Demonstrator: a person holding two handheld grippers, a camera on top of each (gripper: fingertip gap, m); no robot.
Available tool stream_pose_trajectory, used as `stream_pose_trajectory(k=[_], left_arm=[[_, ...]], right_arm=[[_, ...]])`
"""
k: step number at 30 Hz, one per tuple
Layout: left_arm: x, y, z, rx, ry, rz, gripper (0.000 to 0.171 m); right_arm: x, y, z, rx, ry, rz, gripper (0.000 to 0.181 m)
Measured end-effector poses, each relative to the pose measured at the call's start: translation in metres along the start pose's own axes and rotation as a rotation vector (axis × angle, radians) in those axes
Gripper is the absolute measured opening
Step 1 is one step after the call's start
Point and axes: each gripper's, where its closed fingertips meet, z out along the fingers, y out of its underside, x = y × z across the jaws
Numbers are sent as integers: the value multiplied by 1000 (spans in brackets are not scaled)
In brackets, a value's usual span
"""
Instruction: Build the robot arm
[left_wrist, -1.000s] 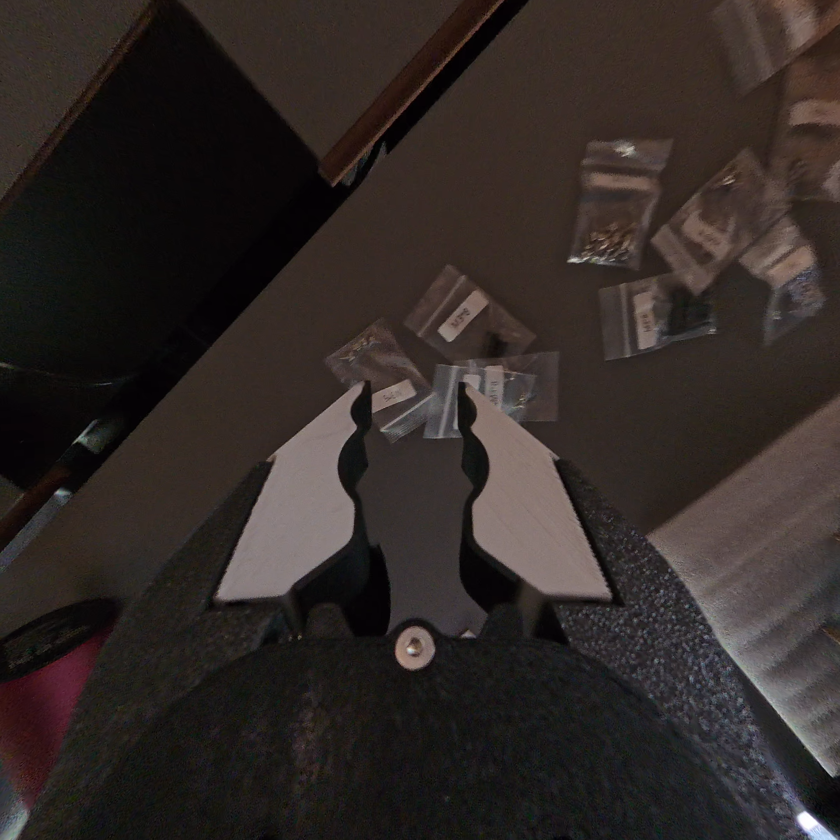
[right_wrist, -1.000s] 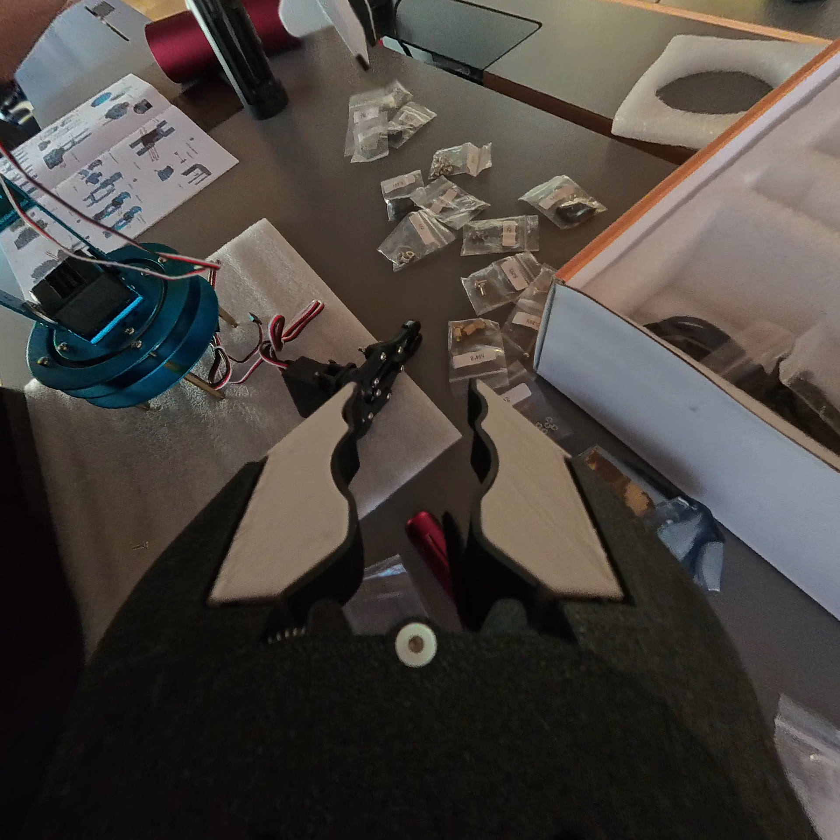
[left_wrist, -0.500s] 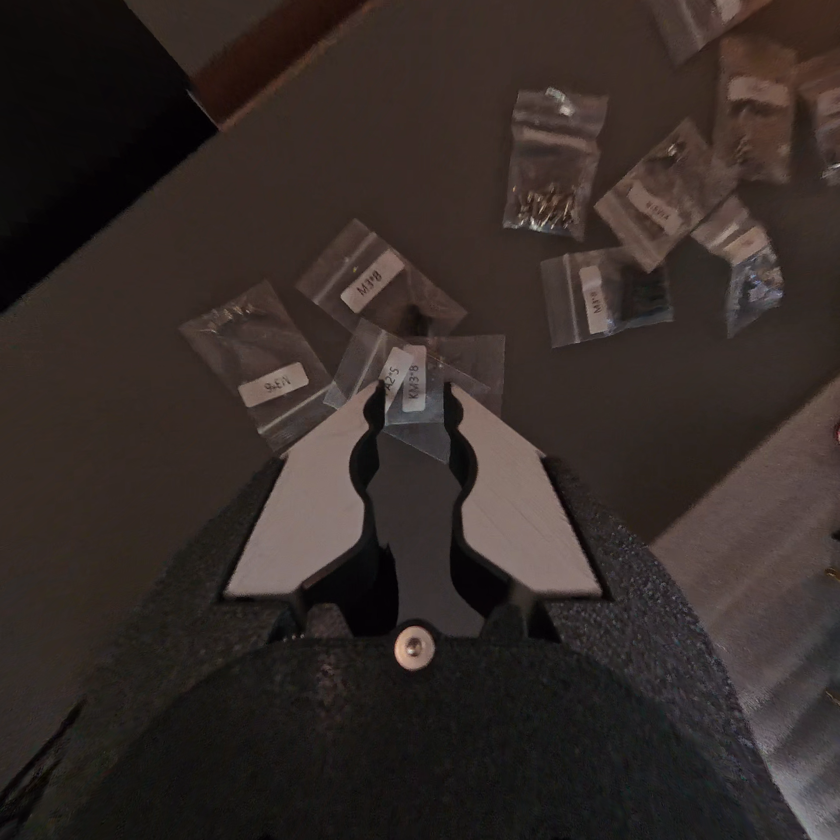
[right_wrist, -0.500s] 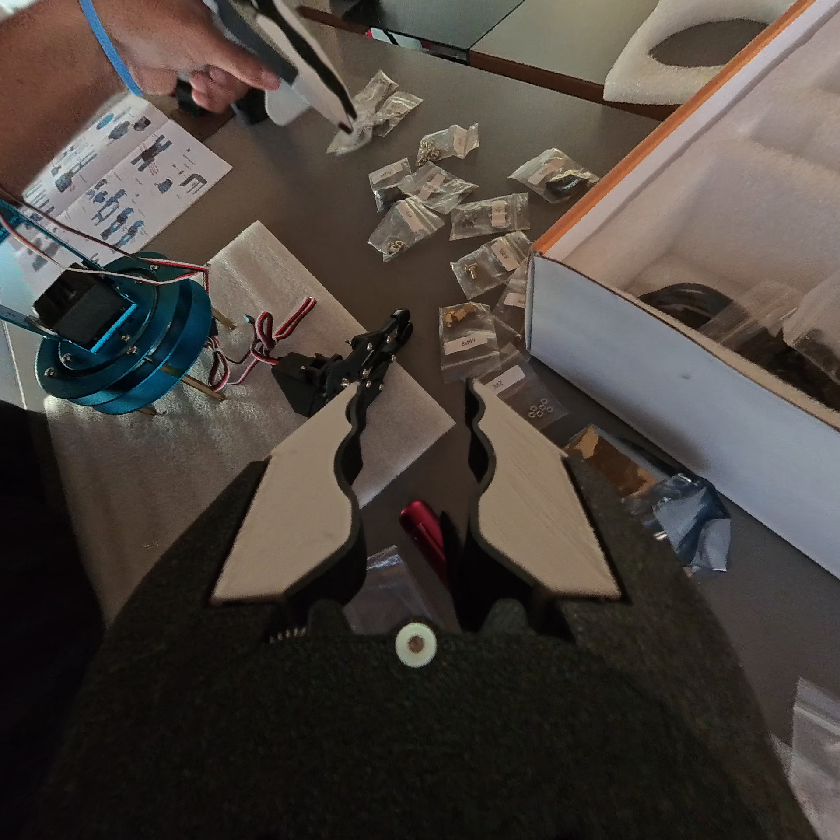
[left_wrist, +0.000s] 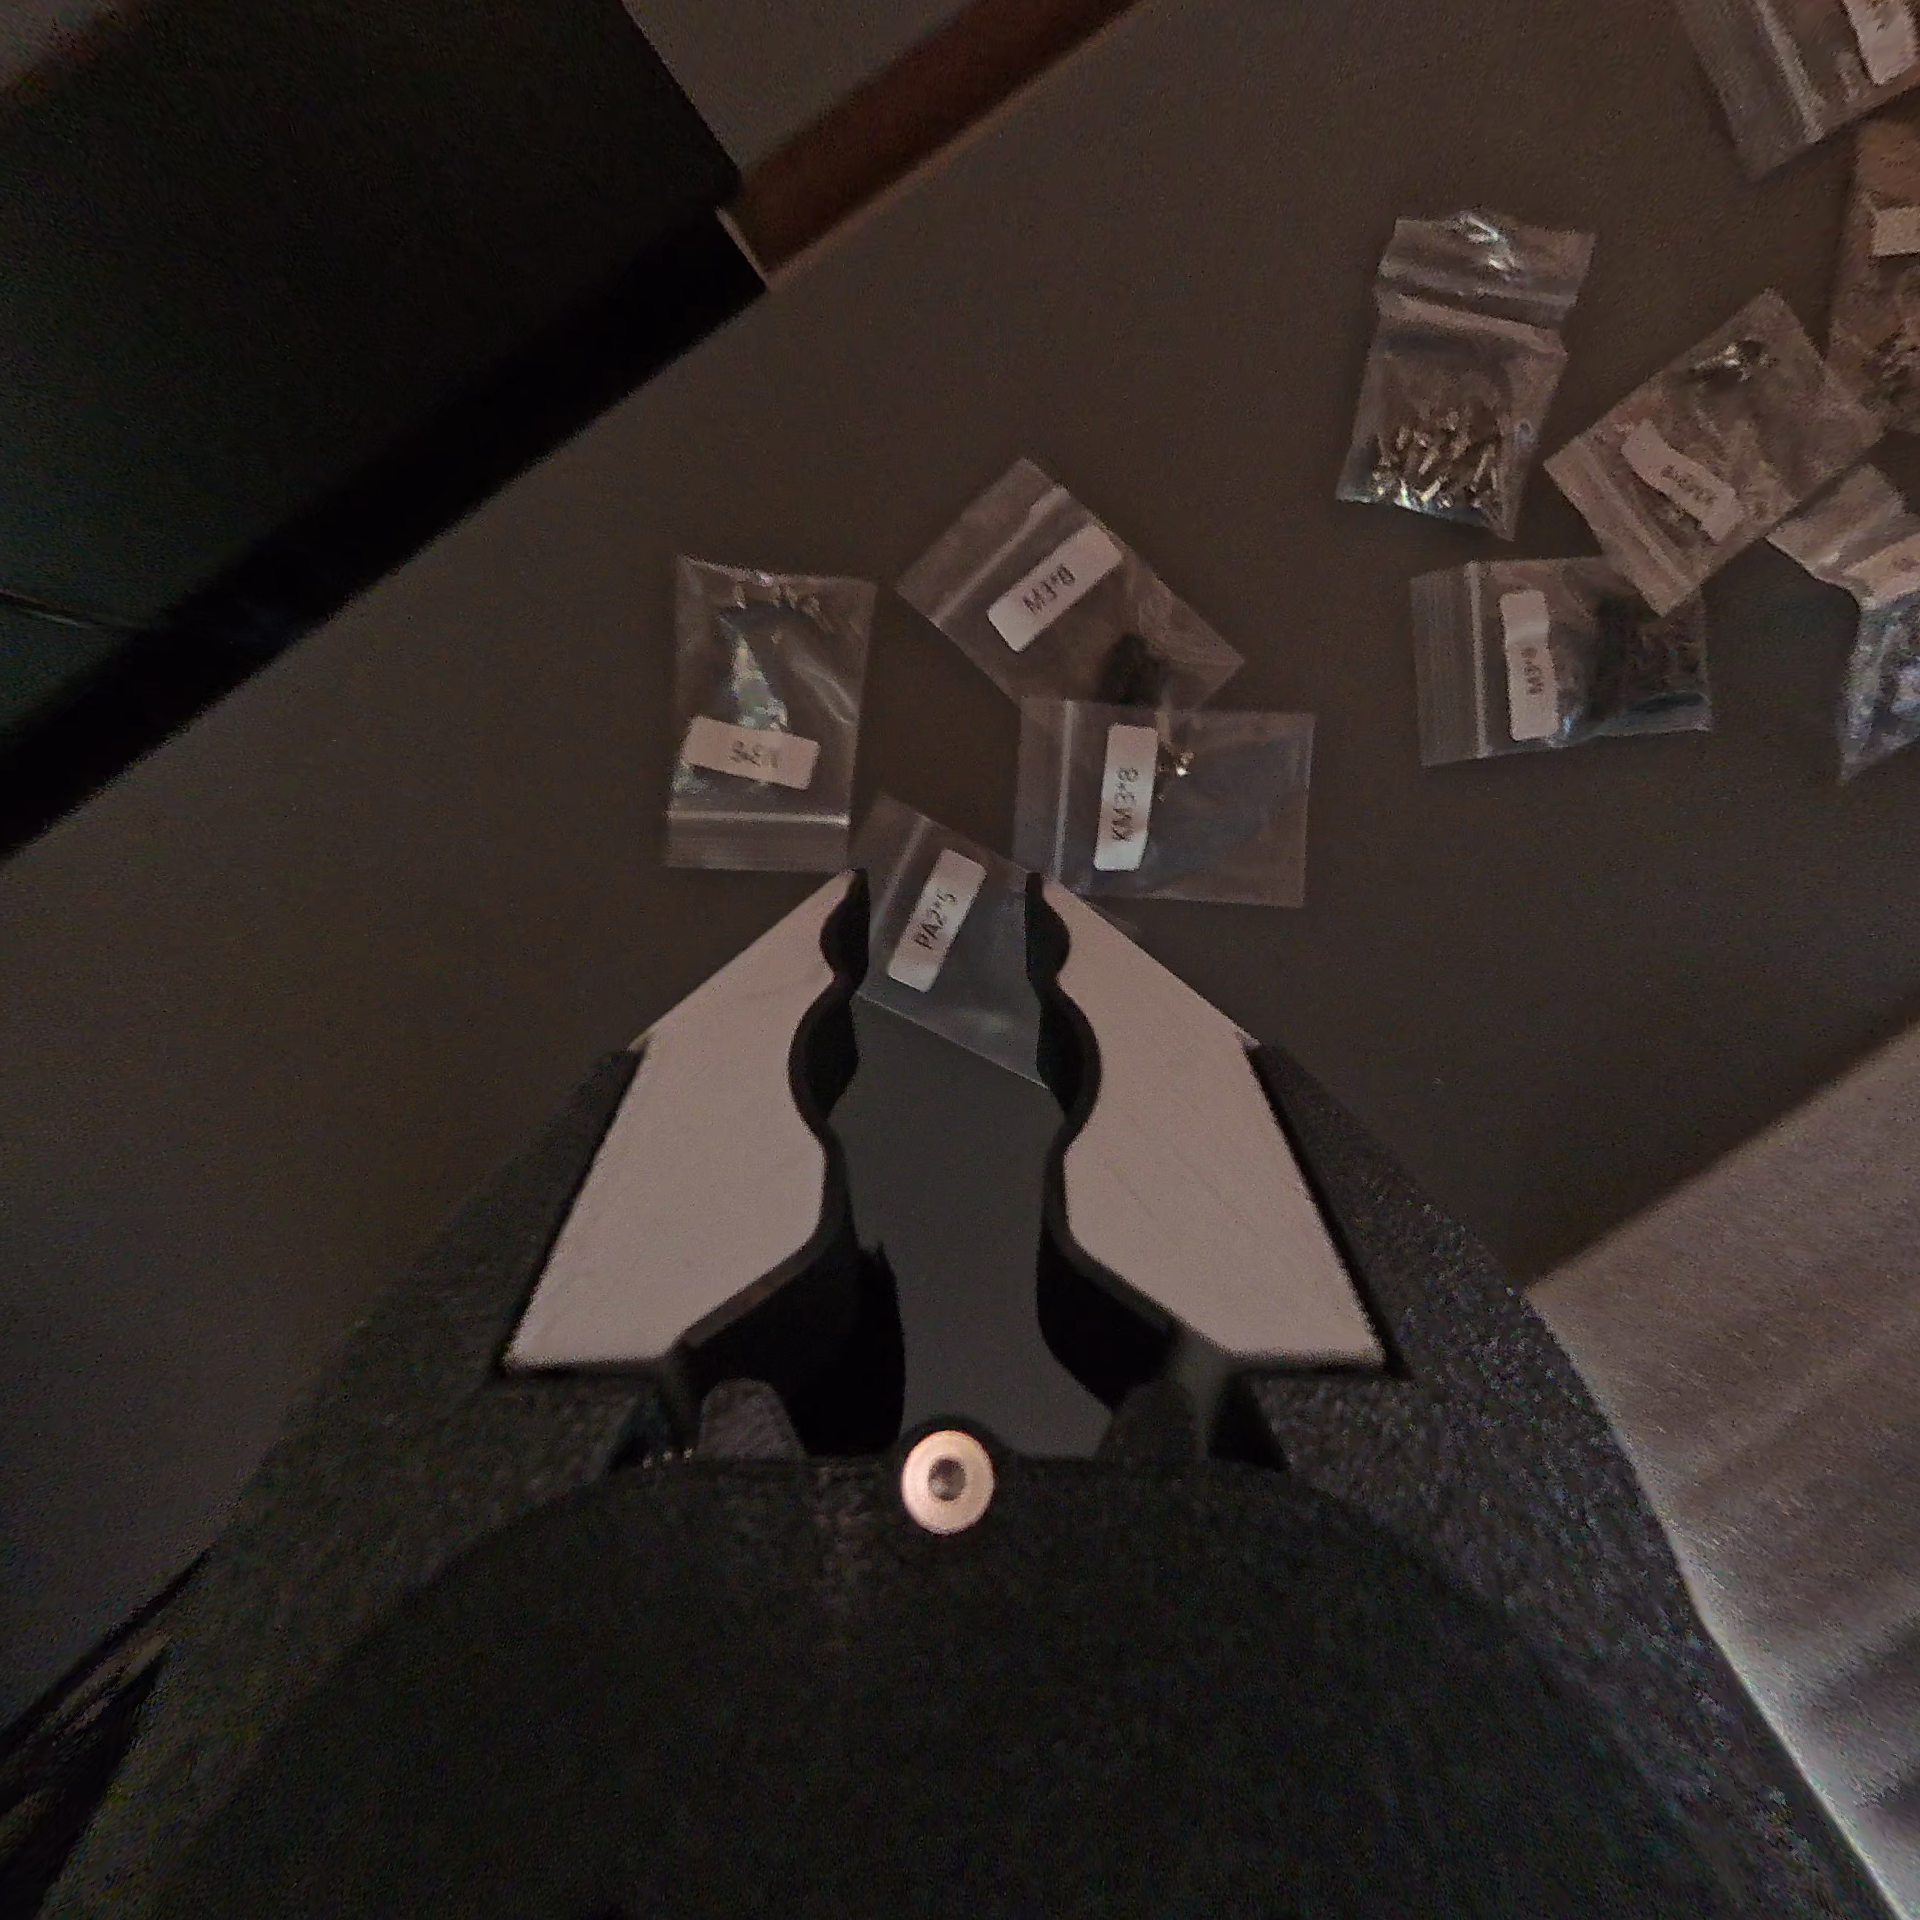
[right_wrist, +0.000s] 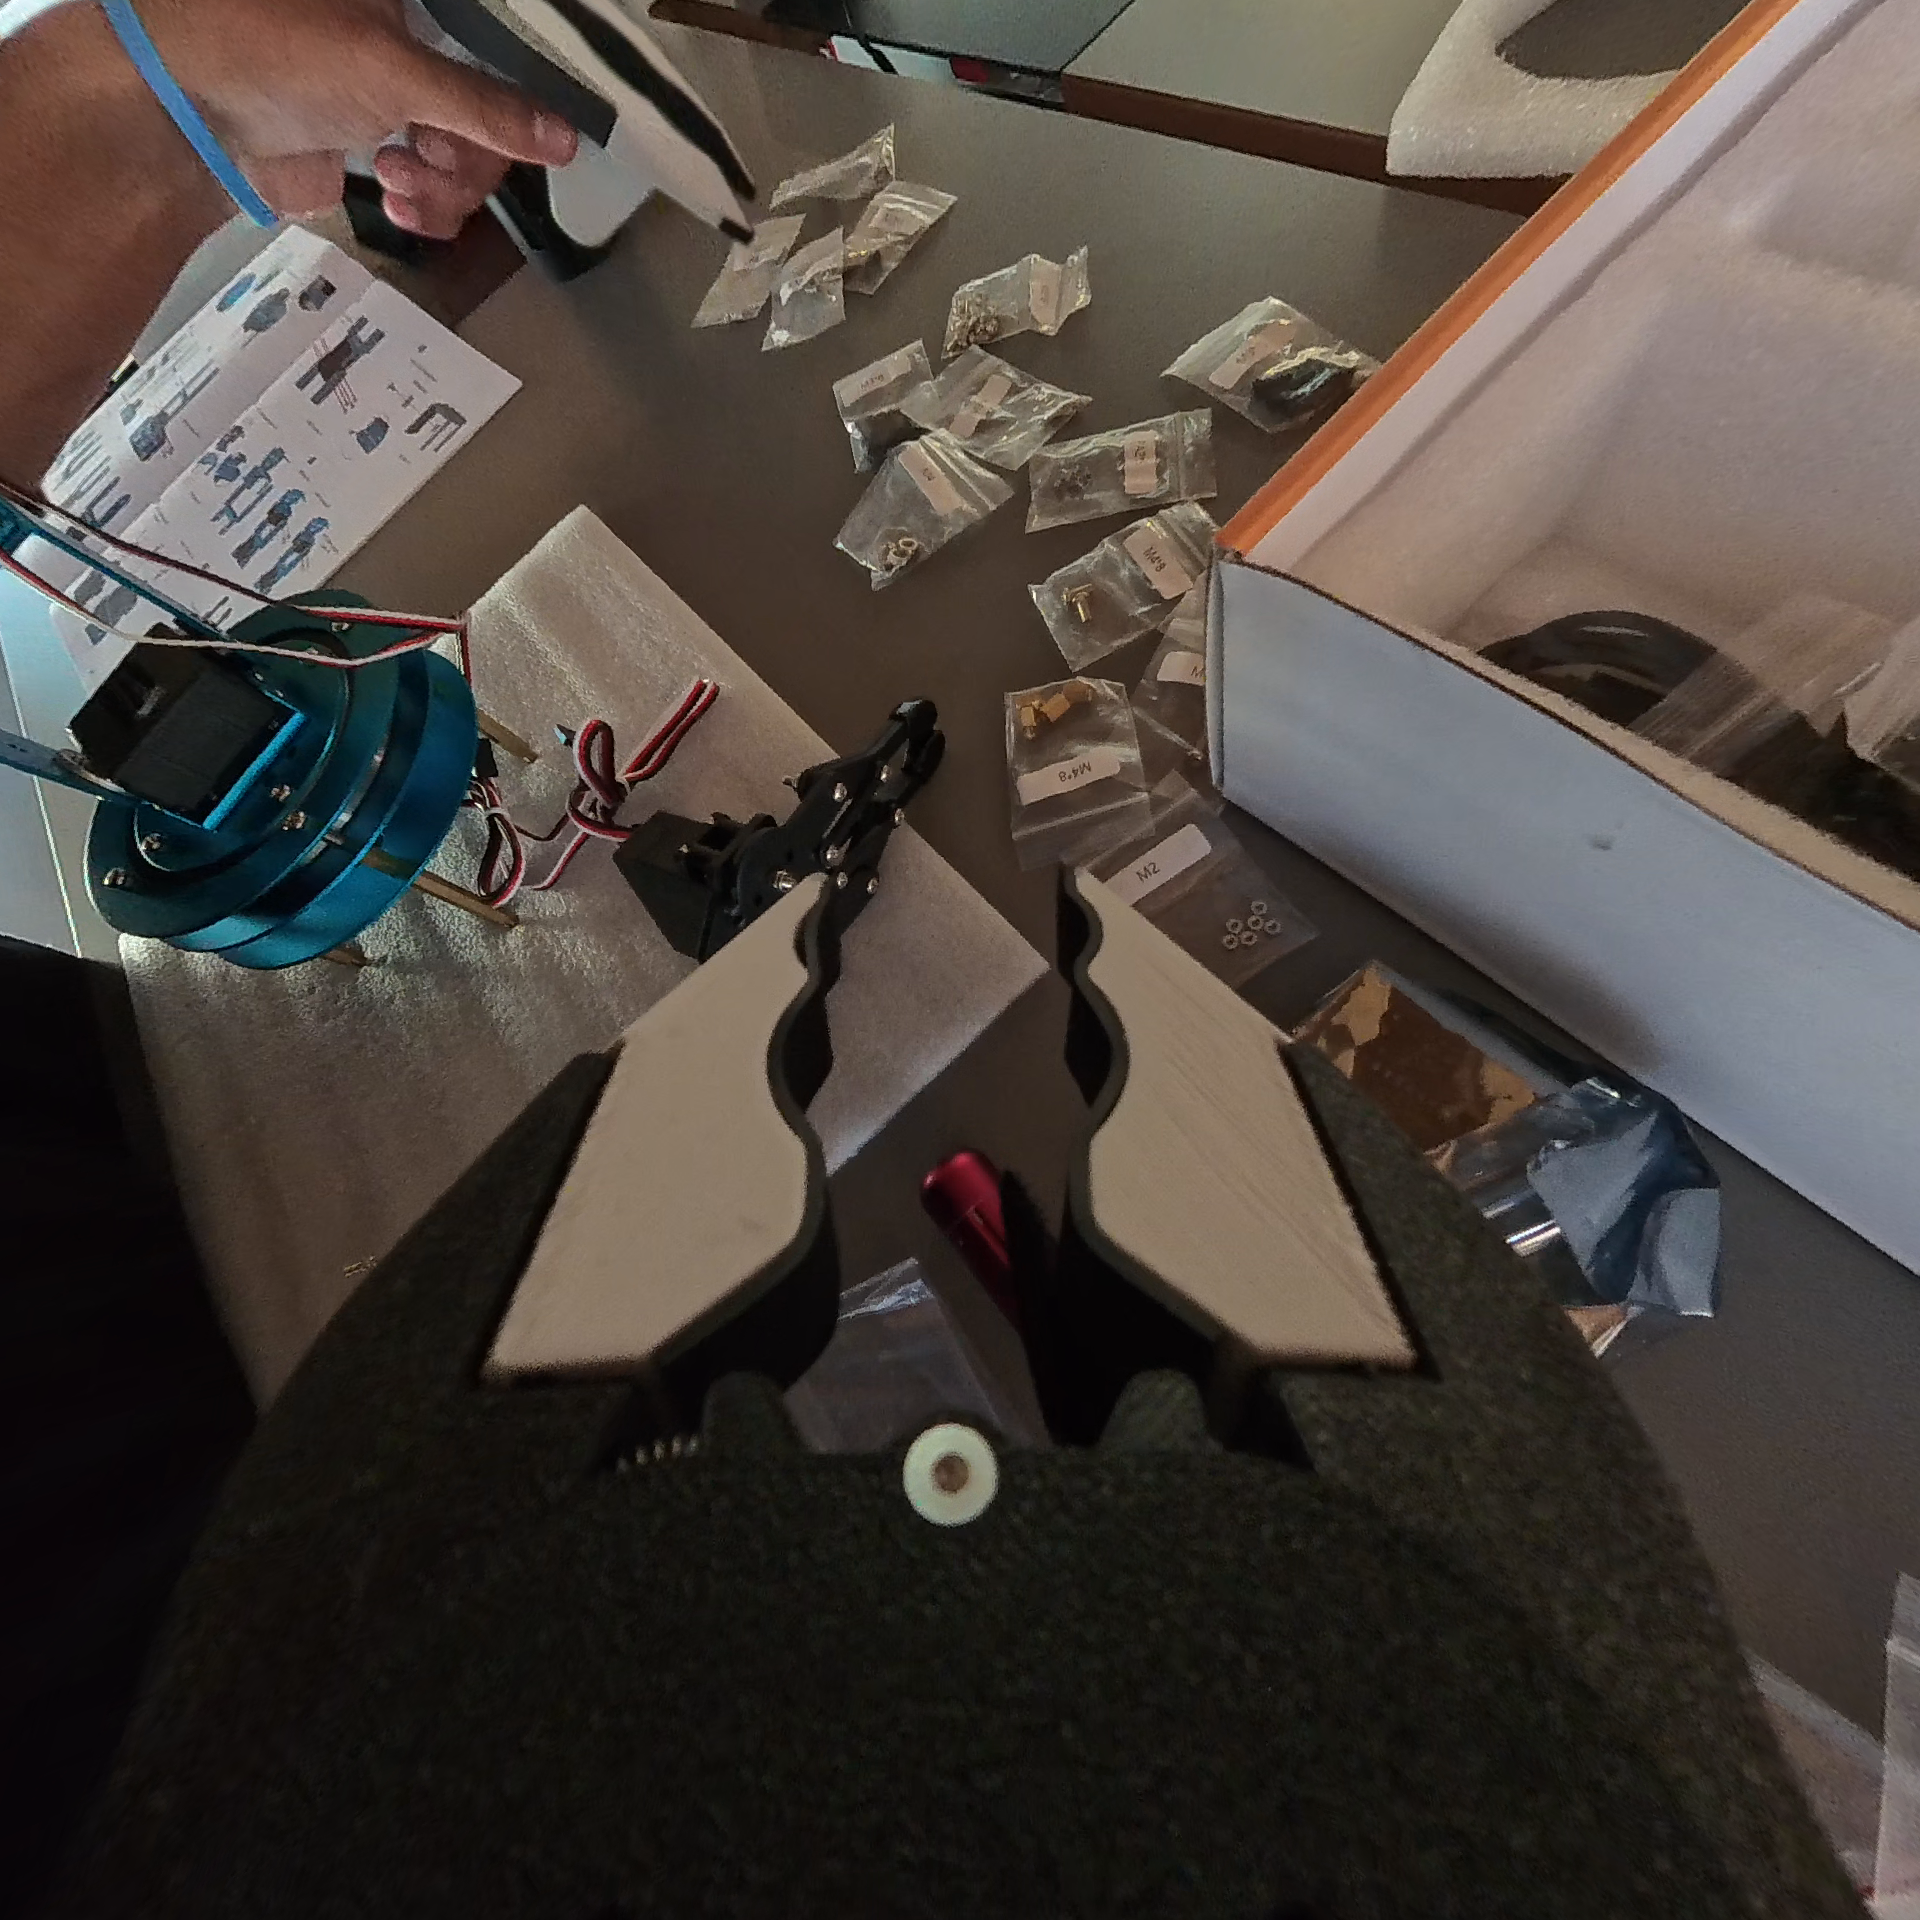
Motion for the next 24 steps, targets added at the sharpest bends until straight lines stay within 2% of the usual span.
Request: stream_pose_trajectory(k=[4, 9, 13, 15, 17, 21, 24], left_arm=[[-21, -12, 0, 16, -86, 9, 36], [-42, -15, 22, -13, -75, -72, 45], [-43, -16, 28, -30, -91, -61, 31], [-40, -16, 27, -47, -117, -28, 11], [-38, -16, 21, -60, -177, 27, 0], [-31, -17, -5, -47, -283, 112, 0], [-13, -14, -22, -4, -258, 133, 0]], right_arm=[[1, 3, -1, -9, 14, 0, 41], [4, 8, -3, -14, 26, 13, 41], [6, 9, -5, -14, 33, 21, 41], [7, 9, -6, -9, 33, 25, 40], [9, 9, -6, -8, 32, 31, 40], [11, 9, -8, -7, 37, 30, 40], [12, 10, -8, -8, 34, 36, 40]])
